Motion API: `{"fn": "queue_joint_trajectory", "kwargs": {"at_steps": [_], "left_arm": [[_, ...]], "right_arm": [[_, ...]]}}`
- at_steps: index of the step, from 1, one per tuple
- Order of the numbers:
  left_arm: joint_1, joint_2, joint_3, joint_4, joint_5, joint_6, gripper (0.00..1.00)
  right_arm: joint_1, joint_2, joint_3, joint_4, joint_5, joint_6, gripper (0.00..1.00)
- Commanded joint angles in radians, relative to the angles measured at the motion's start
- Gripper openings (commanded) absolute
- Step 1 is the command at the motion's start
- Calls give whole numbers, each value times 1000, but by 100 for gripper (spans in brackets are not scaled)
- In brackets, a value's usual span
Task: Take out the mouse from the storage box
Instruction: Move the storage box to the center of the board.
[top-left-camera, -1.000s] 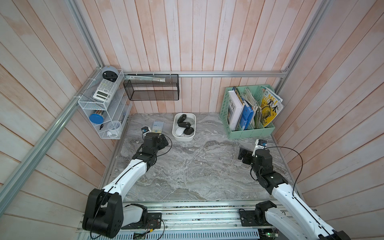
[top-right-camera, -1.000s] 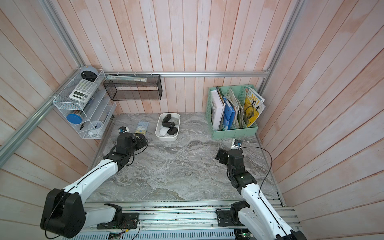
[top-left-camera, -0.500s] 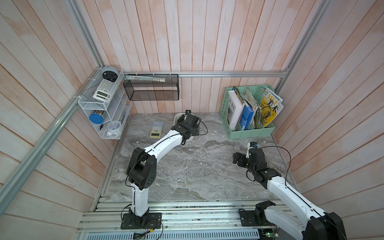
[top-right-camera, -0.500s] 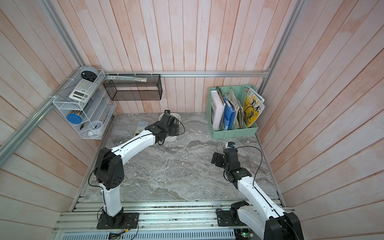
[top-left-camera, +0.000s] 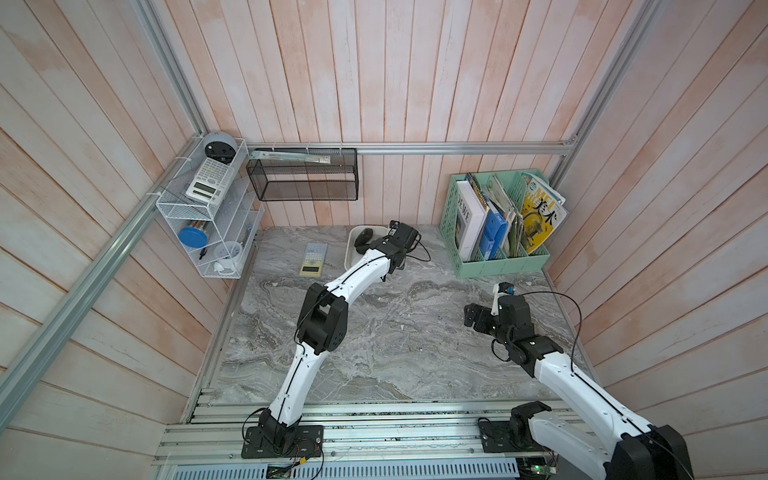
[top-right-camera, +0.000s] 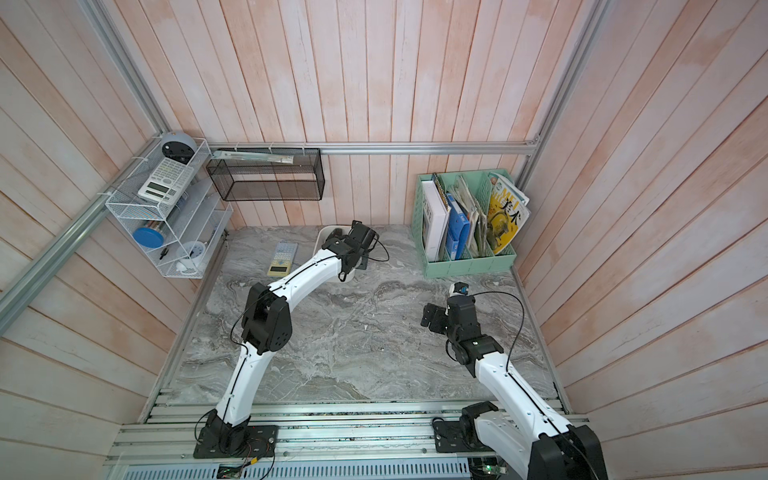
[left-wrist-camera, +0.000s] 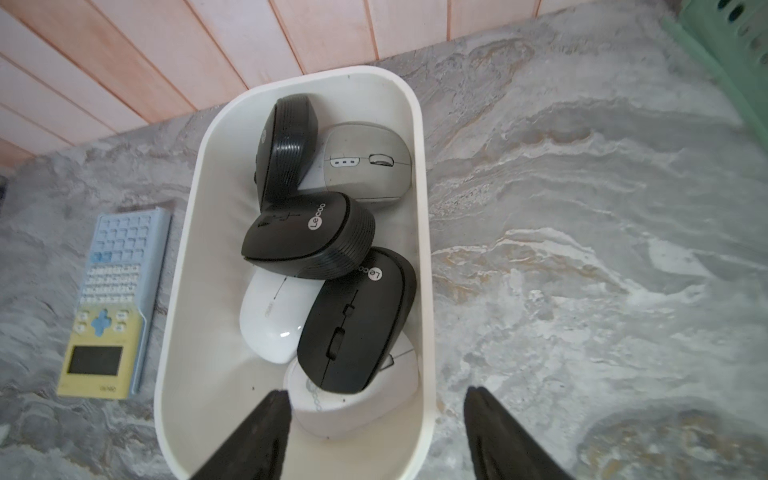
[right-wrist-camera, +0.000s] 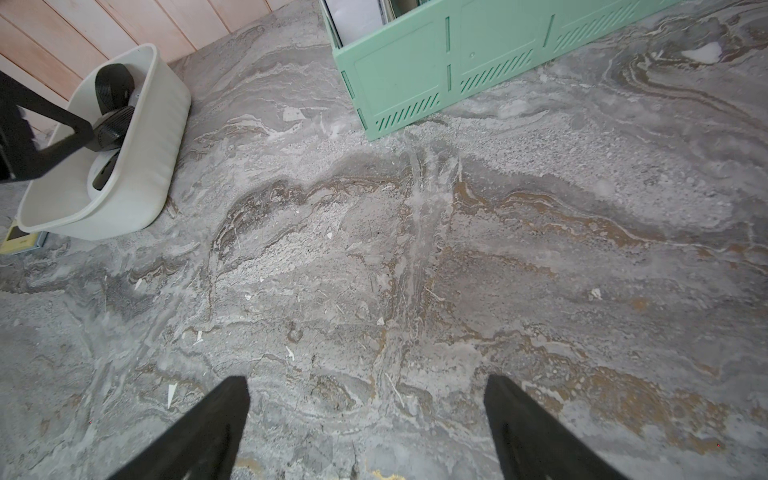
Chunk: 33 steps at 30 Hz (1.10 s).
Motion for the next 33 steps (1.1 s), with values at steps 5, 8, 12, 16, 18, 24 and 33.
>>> {"fn": "queue_joint_trajectory", "kwargs": {"at_steps": [5,8,12,16,18,24,33], "left_arm": [[2,74,83,-70,11,-13,61],[2,99,104,-75,20,-19,58],[5,134,139,-94,26,-28,53],[10,159,166,-103,39,-30,49],[12,172,182,-109,47,-30,46],[14,193,211,-133,15,-34,31],[1,165,165,-136,17,-12,1]], "right_arm": [[2,5,35,-2,-13,15,95],[2,9,34,-1,-14,17,94],[2,9,35,-2,-10,17,94],[2,11,35,-2,-8,17,94],[3,10,36,-5,-6,17,93],[2,7,35,-11,5,17,93],[2,18,40,-17,14,20,92]]}}
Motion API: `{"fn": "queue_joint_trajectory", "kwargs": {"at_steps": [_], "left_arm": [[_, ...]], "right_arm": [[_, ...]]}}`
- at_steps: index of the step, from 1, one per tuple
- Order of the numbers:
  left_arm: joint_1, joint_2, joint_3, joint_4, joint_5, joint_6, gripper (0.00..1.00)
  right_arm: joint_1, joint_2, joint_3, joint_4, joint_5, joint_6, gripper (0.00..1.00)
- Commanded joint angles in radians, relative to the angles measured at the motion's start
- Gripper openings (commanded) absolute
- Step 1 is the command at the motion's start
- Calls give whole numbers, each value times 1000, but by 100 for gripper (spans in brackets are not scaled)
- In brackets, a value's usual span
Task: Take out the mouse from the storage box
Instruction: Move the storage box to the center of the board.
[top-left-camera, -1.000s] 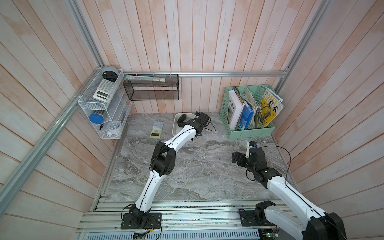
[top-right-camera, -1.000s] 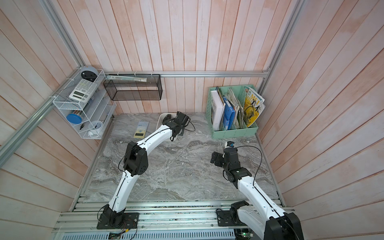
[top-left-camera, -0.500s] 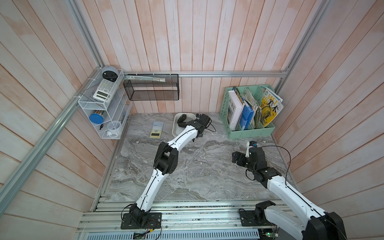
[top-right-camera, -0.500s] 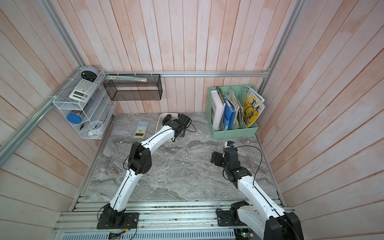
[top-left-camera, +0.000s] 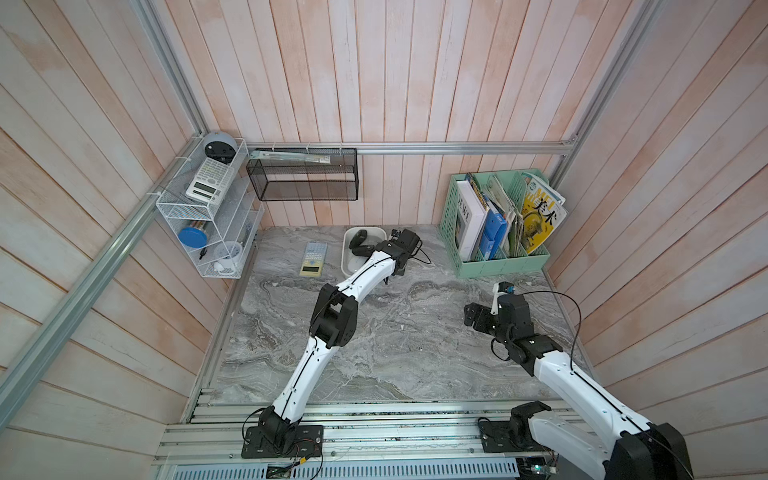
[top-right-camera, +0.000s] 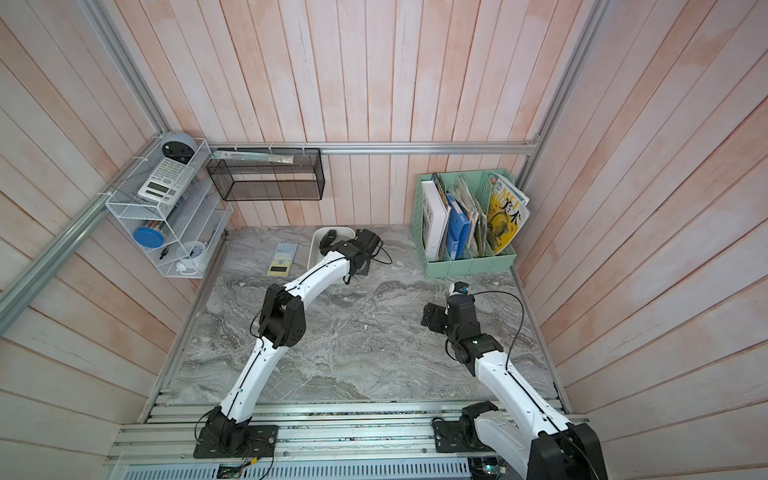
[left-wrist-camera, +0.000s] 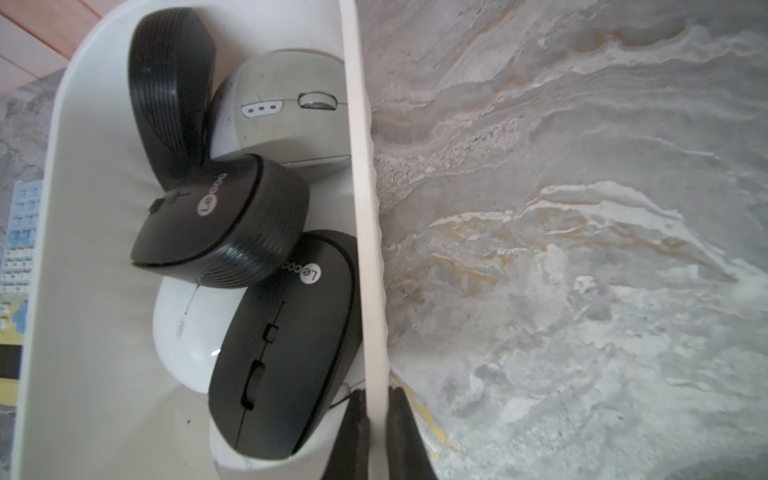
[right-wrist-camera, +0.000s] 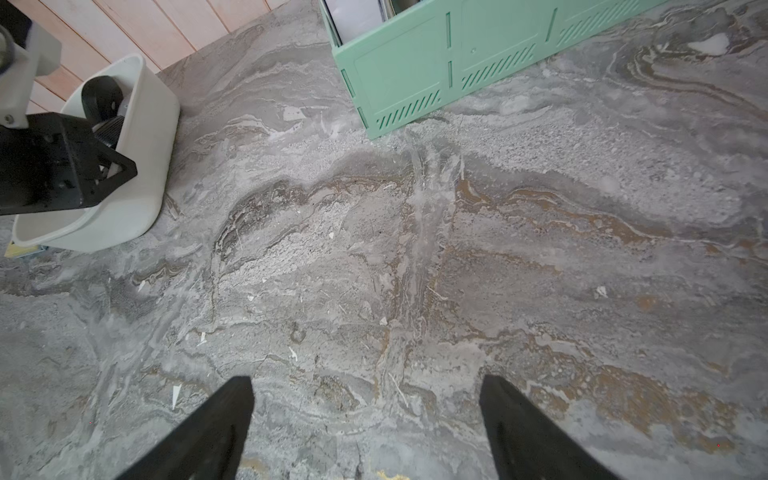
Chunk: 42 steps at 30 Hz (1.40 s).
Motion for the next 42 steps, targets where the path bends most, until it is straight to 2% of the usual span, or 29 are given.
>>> {"fn": "queue_joint_trajectory", "kwargs": {"at_steps": [1,7,15,19,24,34,39,42], "left_arm": [[-18,-27,-43,1,-11,22,0],[-82,-205,-307,134,-43,87,0],[-147,-516,-746,374,45,92,0],[-188,-635,-903,454,68,115,0],[-255,-707,-1022,492,87,147,0],[-486,-760,-1195,570,51,176,0],[-561,-826,-1274,609,40,172,0],[-582,-869,-1320,633,44,161,12]], "right_arm": [[2,5,32,-13,21,7,92],[2,-3,31,-21,36,4,92],[2,-9,24,-22,72,6,92],[2,-11,24,-28,78,7,92],[2,-13,23,-28,94,7,92],[3,-15,17,-29,122,6,92],[3,-14,16,-28,125,6,92],[3,-10,15,-26,124,7,92]]}}
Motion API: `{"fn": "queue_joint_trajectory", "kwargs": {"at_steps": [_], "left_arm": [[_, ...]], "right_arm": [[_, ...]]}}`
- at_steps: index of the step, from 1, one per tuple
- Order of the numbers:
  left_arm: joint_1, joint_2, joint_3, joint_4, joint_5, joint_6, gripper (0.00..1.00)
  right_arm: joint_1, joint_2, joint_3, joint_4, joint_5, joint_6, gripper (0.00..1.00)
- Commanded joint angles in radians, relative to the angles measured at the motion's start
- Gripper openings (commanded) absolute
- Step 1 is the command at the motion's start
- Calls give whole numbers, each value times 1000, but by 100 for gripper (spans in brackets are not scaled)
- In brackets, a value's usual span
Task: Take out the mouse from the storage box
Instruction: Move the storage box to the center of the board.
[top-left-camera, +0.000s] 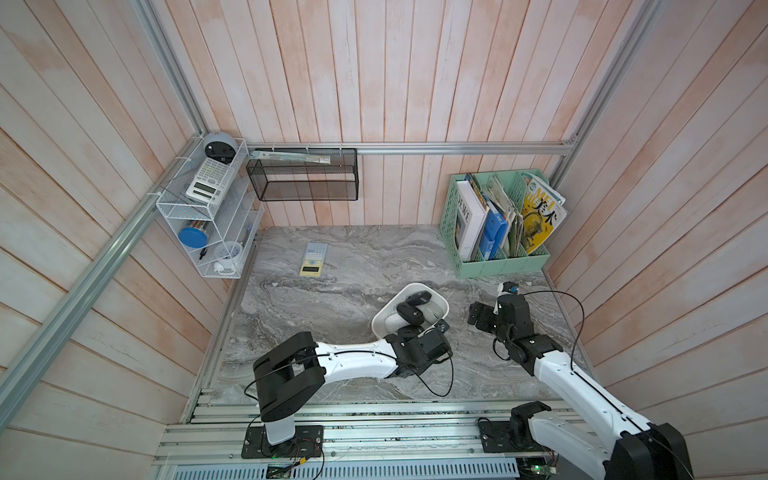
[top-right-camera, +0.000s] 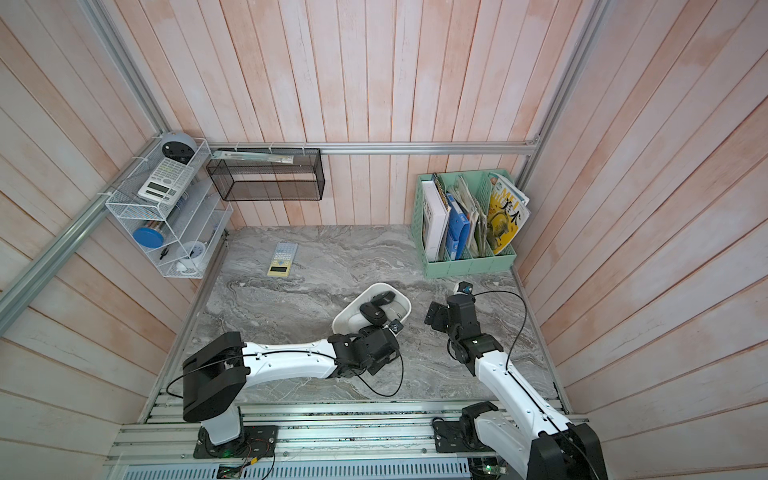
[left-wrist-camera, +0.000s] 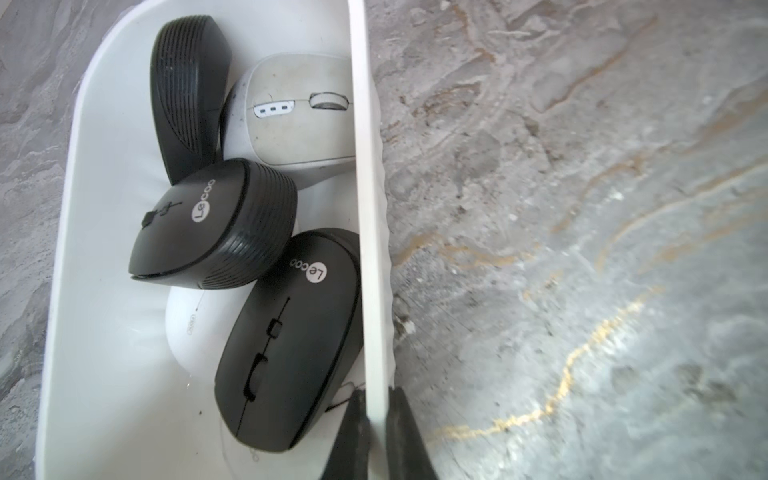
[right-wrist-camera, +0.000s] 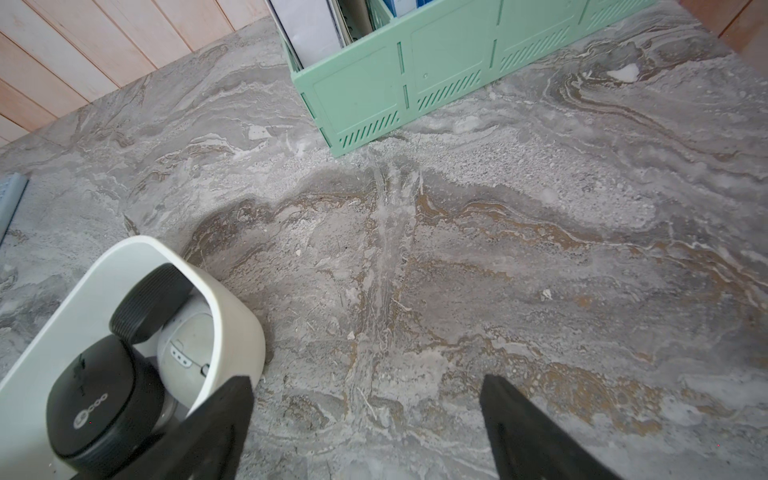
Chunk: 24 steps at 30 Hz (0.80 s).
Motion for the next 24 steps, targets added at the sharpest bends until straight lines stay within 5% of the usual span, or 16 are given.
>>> {"fn": "queue_joint_trajectory", "kwargs": {"at_steps": [1,9,13,19,24], "left_arm": [[-6,-73,-37,84,-19,-17,16],[-9,-254,-177,181,58,-119,61],[-7,-427,-307,237,-51,-259,76],[21,-646,-515,192,-244,-579,87],[90,-701,-652,220,-180,-784,88]], "right_arm": [[2,-5,13,-16,21,7,92],[2,22,8,47,-96,-13,93],[21,73,36,80,-199,-25,94],[110,207,178,10,-205,-53,94],[117,344,276,5,-219,-45,95]]}}
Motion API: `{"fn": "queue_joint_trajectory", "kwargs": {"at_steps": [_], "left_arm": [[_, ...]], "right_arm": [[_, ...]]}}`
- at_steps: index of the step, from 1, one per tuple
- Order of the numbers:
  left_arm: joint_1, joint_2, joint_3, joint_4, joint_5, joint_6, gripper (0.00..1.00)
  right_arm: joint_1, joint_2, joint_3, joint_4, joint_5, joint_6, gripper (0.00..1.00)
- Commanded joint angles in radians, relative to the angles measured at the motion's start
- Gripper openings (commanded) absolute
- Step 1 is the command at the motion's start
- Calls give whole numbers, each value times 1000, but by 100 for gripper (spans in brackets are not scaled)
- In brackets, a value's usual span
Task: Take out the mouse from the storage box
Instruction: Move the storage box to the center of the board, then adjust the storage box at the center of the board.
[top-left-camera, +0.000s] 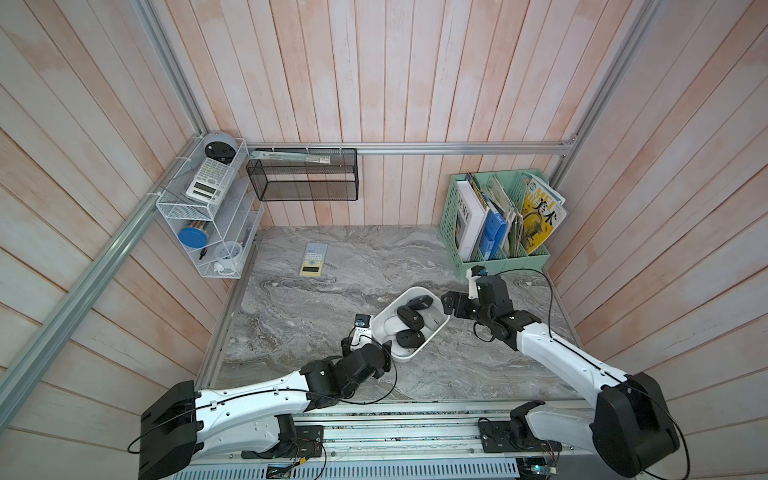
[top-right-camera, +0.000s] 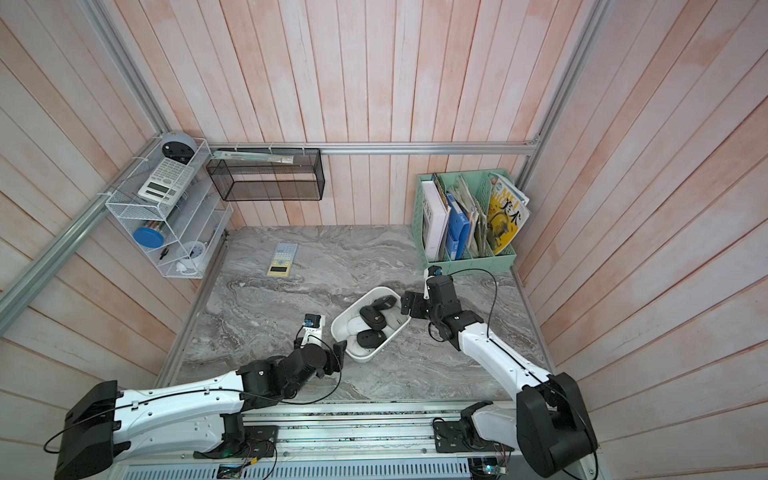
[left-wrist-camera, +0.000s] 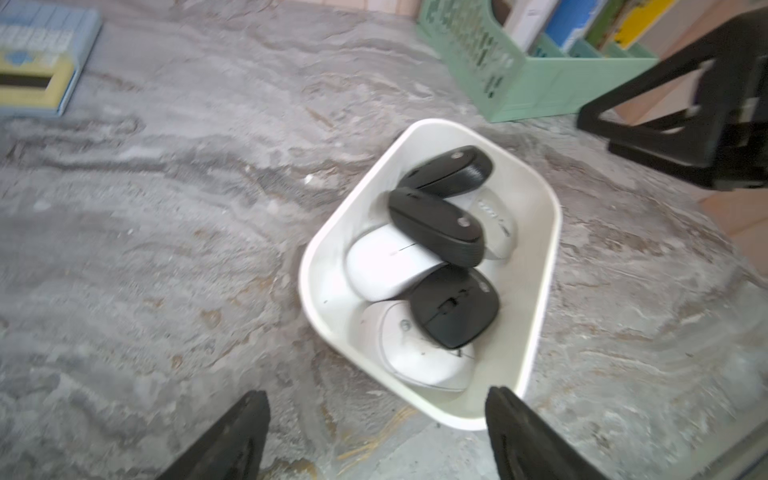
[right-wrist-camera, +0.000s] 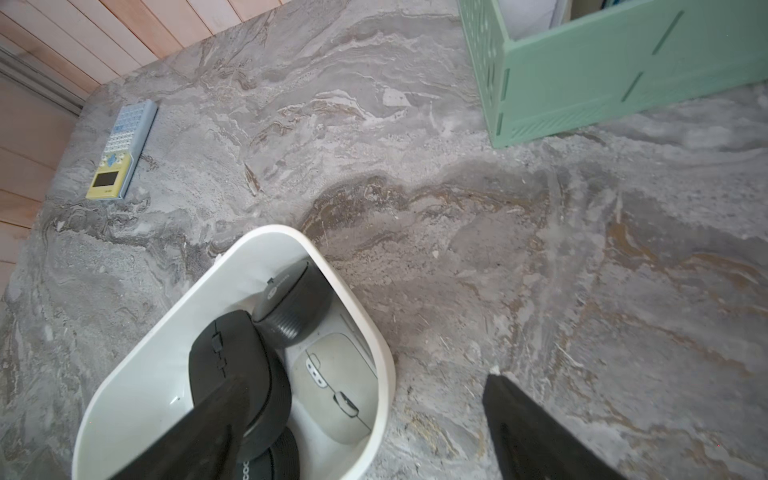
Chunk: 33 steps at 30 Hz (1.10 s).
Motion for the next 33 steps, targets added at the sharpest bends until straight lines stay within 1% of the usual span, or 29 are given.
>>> {"fn": "queue_joint_trajectory", "kwargs": {"at_steps": [1,4,9,12,16,21,22,25,29,33], "left_arm": [[23,-16,-79,38,0,-206,87],[30,-6,-126,129,25,-245,88],[34,59,-123,241,69,-235,88],[39,99,-105,290,92,-218,89],[74,166,-85,359,164,-212,89],[122,250,-64,440,264,-212,89],[147,269,-54,454,291,-207,89],[167,327,-22,464,324,-196,89],[203,384,-15,515,377,-215,83],[250,401,-12,532,415,-212,77]], "right_arm": [[3,85,64,-29,-31,-12,95],[3,160,125,-28,-71,-10,95],[4,276,208,-45,-142,-3,95],[18,316,216,-30,-173,9,95],[40,343,211,-19,-201,15,95],[63,325,165,11,-216,26,94],[66,317,152,19,-212,29,94],[79,296,129,34,-209,45,93],[109,273,107,32,-187,53,91],[133,222,52,43,-166,72,89]]}}
